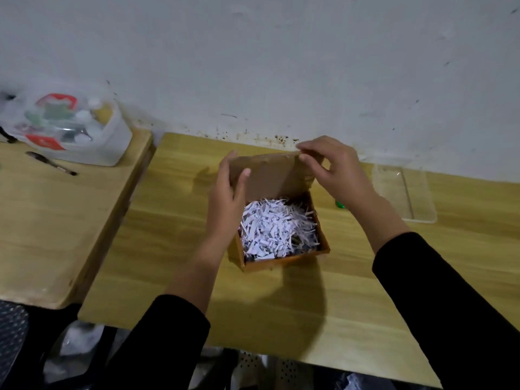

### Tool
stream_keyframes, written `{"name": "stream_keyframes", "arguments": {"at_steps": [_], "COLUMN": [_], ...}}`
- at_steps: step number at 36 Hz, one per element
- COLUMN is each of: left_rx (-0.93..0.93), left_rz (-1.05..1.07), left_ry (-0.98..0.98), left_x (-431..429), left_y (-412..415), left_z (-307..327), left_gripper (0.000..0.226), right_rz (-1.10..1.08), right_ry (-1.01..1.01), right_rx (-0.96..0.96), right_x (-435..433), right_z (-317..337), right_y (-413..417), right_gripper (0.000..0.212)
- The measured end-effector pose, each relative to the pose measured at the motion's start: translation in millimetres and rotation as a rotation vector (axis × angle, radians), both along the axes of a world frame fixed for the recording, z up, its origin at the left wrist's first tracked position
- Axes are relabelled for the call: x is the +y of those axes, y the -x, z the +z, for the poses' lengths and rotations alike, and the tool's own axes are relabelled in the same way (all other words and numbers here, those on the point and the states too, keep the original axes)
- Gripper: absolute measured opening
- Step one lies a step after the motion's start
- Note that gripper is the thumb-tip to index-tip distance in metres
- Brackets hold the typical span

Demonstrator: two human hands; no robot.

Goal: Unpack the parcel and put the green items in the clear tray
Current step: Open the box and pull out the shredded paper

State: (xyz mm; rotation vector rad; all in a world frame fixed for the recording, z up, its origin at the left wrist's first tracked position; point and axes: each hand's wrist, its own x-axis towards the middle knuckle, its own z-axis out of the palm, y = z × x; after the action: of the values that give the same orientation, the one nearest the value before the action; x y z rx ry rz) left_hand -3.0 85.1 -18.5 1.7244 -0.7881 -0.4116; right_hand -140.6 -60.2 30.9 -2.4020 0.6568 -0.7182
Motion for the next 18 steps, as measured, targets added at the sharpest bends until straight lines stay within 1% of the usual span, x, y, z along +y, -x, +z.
{"name": "stream_keyframes", "arguments": {"at_steps": [3, 6, 8, 10, 13, 18], "left_rx": [0.054, 0.106, 0.154, 0.16, 0.104, 0.019], "left_rz": [-0.026, -0.041, -0.064, -0.089, -0.132, -0.253], "left_ry": [0.006, -0.03, -0.064, -0.11, -0.192, -0.379], "left_x": [-11, -16, -18, -19, -21, -31], "left_y": [-13, -19, -21, -22, -19, -8], "left_z": [-6, -15, -20, -25, -28, -32], "left_gripper": [0.048, 0.061, 0.07, 0.073, 0.074, 0.065], "right_rz": [-0.097, -0.195, -0.237, -0.268, -0.338, -0.51], "right_ry": [-0.119, -0.365, -0.468, -0.491, -0.519, -0.568], "right_rx": [-0.057, -0.144, -0.151, -0.125, -0.119, -0.079], "right_x": [-11, -14, -12, -11, -10, -4], "right_z": [-16, -29, -40, -53, -64, -79], "right_y": [-6, -15, -18, -17, -11, 19], "right_gripper": [0.03, 0.044, 0.054, 0.057, 0.054, 0.055]}}
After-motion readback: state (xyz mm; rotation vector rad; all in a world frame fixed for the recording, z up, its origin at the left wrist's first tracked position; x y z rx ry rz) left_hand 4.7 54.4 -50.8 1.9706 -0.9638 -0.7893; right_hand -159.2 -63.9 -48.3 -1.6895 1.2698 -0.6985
